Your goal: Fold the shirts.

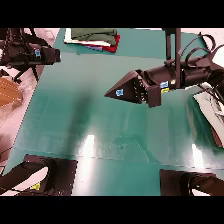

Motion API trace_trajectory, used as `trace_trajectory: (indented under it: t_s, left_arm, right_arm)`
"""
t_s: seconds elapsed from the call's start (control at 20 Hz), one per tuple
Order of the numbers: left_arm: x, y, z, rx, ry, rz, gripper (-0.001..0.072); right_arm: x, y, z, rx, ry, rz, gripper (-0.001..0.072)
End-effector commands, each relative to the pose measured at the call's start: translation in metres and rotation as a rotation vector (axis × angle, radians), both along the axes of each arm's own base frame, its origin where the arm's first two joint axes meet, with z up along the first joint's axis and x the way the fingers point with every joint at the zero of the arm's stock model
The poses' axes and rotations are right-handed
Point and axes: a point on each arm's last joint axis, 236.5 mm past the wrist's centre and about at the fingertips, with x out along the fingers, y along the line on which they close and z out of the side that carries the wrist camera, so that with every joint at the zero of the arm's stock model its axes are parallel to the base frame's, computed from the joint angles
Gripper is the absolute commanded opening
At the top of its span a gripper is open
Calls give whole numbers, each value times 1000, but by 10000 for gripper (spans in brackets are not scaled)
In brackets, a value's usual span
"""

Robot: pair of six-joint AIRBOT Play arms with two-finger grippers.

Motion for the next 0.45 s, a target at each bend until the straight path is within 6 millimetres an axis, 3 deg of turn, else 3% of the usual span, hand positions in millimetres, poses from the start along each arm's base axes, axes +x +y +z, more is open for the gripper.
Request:
trace_trajectory:
  t_s: [0.0, 0.4]
  left_arm:
    - [9, 2, 14, -8, -68, 13, 27]
    - [12, 2, 19, -11, -92, 18, 27]
  right_arm:
    - [-1, 1, 0, 1, -3, 3, 18]
    - [-1, 1, 0, 1, -3, 3, 19]
